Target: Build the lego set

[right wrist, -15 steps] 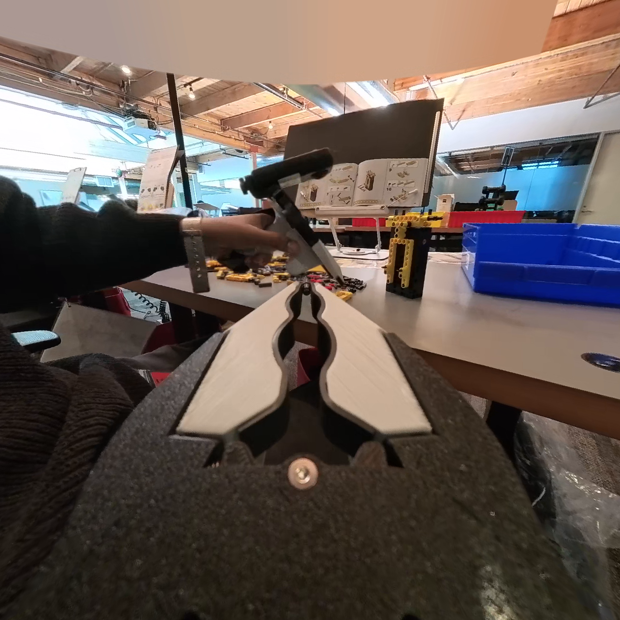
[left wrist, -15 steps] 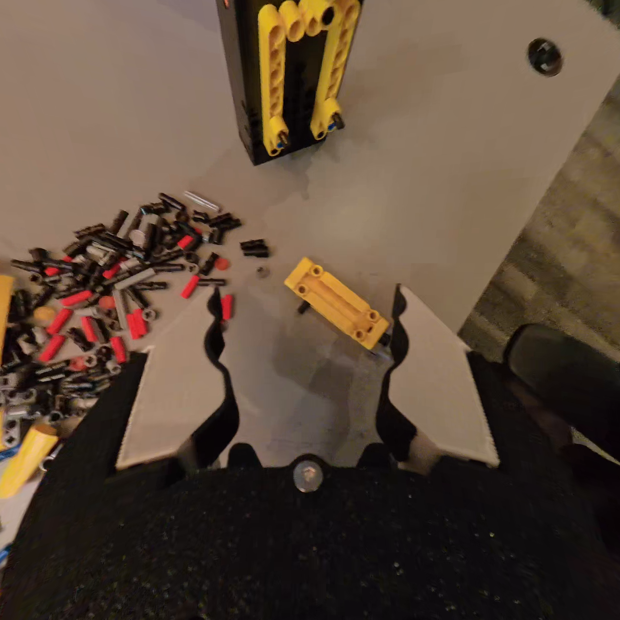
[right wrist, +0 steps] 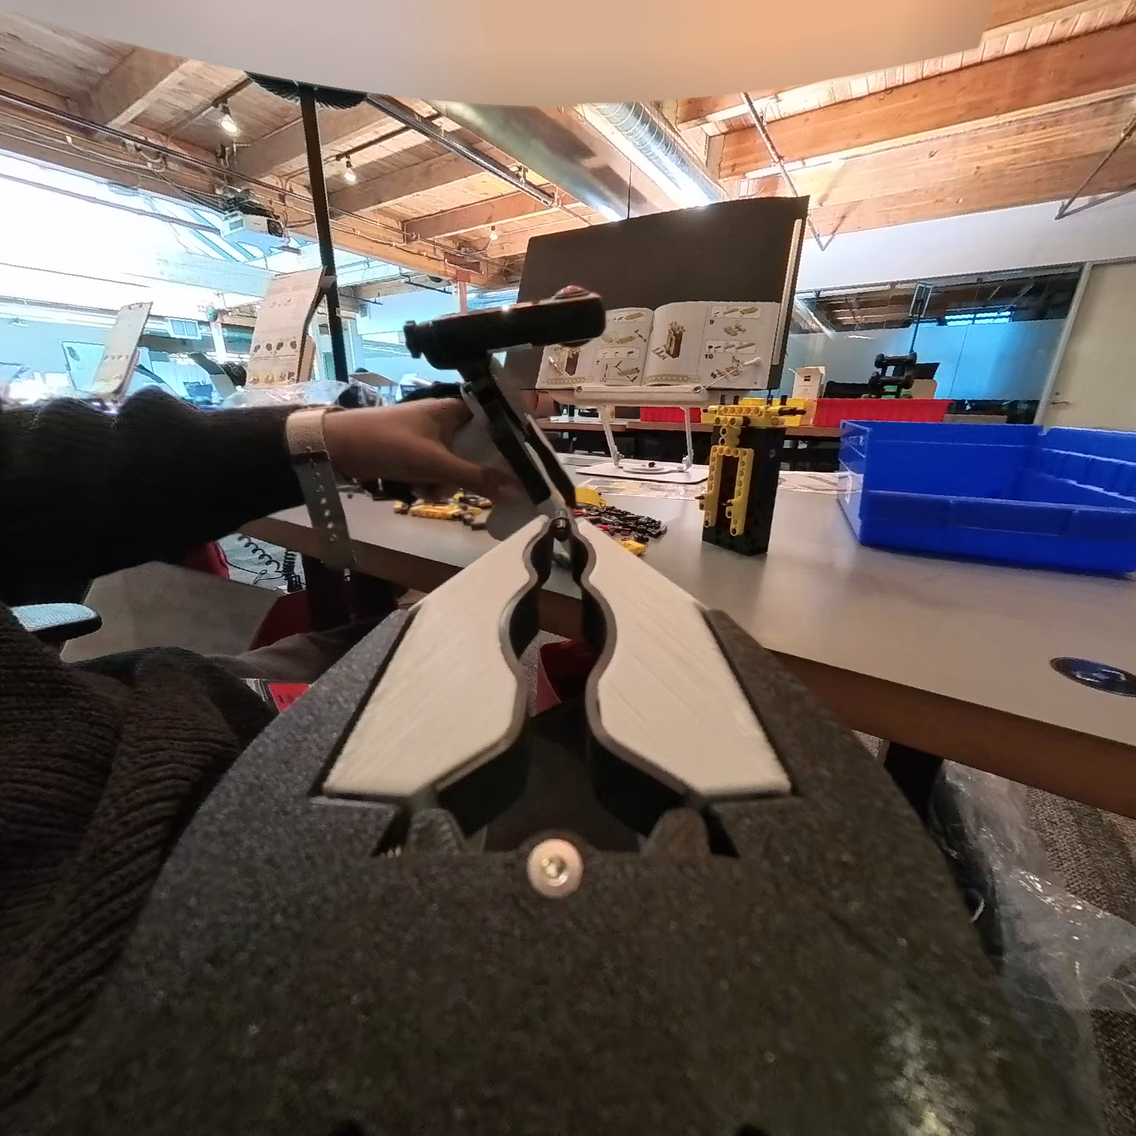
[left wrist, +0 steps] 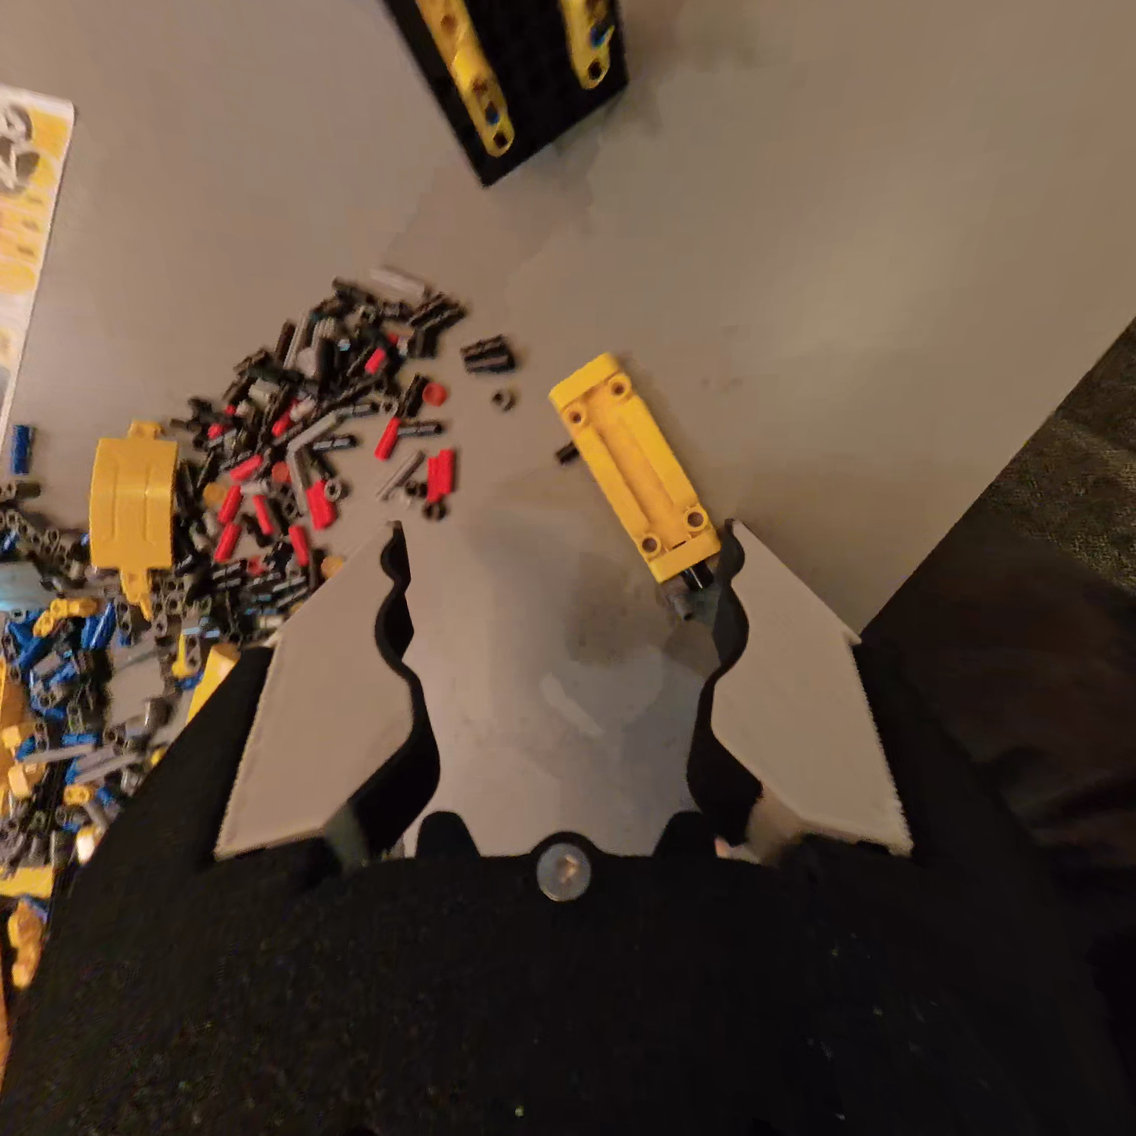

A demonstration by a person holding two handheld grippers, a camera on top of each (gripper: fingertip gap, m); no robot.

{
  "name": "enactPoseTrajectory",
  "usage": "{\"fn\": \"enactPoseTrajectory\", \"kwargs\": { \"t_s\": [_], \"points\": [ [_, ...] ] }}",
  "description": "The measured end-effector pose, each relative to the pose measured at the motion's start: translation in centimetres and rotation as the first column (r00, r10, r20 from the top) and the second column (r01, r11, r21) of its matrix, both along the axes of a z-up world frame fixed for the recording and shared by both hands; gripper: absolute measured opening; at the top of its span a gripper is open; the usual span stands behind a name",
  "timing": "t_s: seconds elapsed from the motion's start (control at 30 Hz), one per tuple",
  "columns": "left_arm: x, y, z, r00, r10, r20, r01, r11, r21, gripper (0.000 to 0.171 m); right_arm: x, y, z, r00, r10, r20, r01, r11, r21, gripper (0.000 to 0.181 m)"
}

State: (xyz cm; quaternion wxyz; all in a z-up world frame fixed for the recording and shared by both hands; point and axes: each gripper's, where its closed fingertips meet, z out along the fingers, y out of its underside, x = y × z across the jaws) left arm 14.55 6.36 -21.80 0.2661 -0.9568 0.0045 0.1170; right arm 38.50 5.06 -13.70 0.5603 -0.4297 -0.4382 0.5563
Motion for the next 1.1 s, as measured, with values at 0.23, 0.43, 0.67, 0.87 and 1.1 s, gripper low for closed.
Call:
{"fn": "enactPoseTrajectory", "kwargs": {
  "t_s": [0.23, 0.43, 0.67, 0.87, 1.1],
  "points": [
    [2.1, 0.1, 0.9, 0.966, -0.066, 0.250, 0.035, 0.991, 0.126, 0.071, 0.0, -0.1, 0.1, 1.000, 0.004, -0.003, -0.004, 1.000, -0.003, 0.005],
    [1.9, 1.6, -0.6, 0.972, -0.077, 0.220, 0.057, 0.994, 0.094, 0.055, -0.5, -0.3, -0.5, 0.999, 0.012, 0.035, -0.012, 1.000, 0.005, 0.004],
    [4.7, 0.7, -0.7, 0.961, -0.165, 0.224, 0.149, 0.985, 0.086, 0.025, -3.2, 0.5, -3.4, 0.983, 0.001, 0.182, 0.009, 0.998, -0.054, 0.004],
    [8.2, -0.3, -0.6, 0.937, -0.255, 0.239, 0.234, 0.966, 0.113, 0.024, -8.8, 0.7, -7.3, 0.912, -0.022, 0.409, 0.051, 0.997, -0.060, 0.005],
    [9.7, -0.9, -0.6, 0.914, -0.333, 0.233, 0.314, 0.942, 0.117, 0.024, -11.9, 1.7, -7.4, 0.883, -0.067, 0.464, 0.079, 0.997, -0.007, 0.004]
  ]
}}
